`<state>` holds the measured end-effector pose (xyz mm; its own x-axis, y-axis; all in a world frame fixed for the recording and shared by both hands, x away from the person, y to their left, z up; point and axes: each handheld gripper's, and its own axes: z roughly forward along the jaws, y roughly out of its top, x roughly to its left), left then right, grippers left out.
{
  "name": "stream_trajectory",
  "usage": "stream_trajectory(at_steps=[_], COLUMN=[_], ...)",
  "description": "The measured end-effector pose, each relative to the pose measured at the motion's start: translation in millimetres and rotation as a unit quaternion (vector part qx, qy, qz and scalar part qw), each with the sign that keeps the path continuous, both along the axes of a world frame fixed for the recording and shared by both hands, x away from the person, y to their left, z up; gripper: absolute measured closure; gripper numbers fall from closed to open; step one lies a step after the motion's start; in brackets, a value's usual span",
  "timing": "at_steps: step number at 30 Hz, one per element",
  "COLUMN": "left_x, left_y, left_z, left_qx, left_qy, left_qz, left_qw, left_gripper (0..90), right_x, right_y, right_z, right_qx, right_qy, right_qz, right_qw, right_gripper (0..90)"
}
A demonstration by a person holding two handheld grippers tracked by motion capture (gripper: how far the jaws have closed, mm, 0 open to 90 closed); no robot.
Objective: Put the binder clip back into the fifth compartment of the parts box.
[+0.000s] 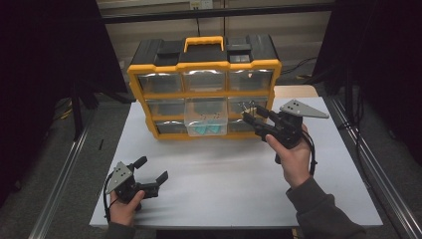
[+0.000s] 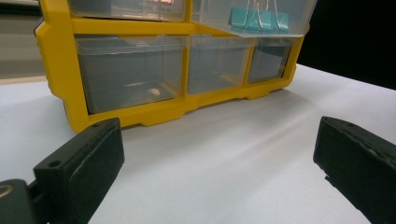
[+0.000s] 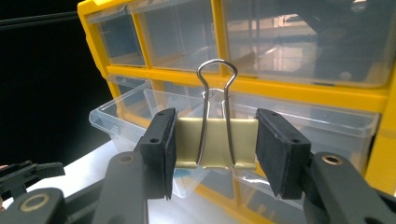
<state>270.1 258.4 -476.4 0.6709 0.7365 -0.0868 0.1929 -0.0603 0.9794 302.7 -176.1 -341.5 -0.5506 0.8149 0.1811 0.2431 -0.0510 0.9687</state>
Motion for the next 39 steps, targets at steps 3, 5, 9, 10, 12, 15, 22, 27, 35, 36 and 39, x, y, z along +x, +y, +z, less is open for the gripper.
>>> stream_trajectory(at_steps=[3,5,9,10,12,15,22,27,35,36,39], left_x=[-0.2,-0.3,-0.4,-0.3,-0.2,-0.3,-0.2,-0.2,-0.2,0.3,0.1], left_y=[-0.6,-0.6,-0.4,-0.2,-0.8,-0.7,0.7,0.9,1.6,3.6,0.6], left_z=[-0.1,-0.1,0.0,0.1,0.1,0.2,0.7,0.9,1.1,1.3,0.7], left_qx=[-0.005,-0.007,-0.009,-0.009,-0.013,-0.013,-0.011,-0.011,-0.008,0.003,-0.017], left_qy=[0.003,0.003,0.004,0.003,0.003,0.004,0.003,0.003,0.001,0.000,0.005], left_qz=[0.001,0.001,0.002,0.002,0.001,0.002,0.002,0.002,0.007,0.000,0.005], left_qw=[1.0000,1.0000,0.9999,1.0000,0.9999,0.9999,0.9999,0.9999,0.9999,1.0000,0.9998], left_gripper=[1.9,1.9,1.9,1.9,1.9,1.9,1.9,1.9,1.8,1.8,1.7], right_x=[1.4,2.2,4.6,4.9,6.0,8.4,13.8,17.6,23.0,23.6,25.0], right_y=[2.5,4.5,7.9,8.8,10.9,13.6,19.6,24.9,32.3,33.2,36.2], right_z=[2.9,5.3,10.1,11.6,13.9,17.2,21.2,22.9,24.4,24.4,24.6], right_qx=[-0.002,0.001,-0.002,-0.004,-0.002,-0.004,-0.007,-0.011,-0.015,-0.015,-0.017], right_qy=[-0.003,-0.004,-0.011,-0.011,-0.013,-0.018,-0.021,-0.022,-0.023,-0.023,-0.023], right_qz=[0.000,0.002,0.004,0.005,0.005,0.005,0.006,0.007,0.009,0.008,0.011], right_qw=[1.0000,1.0000,0.9999,0.9999,0.9999,0.9998,0.9997,0.9997,0.9996,0.9996,0.9995], right_gripper=[50.3,50.3,50.3,50.3,50.3,50.3,50.2,50.3,50.3,50.3,50.3])
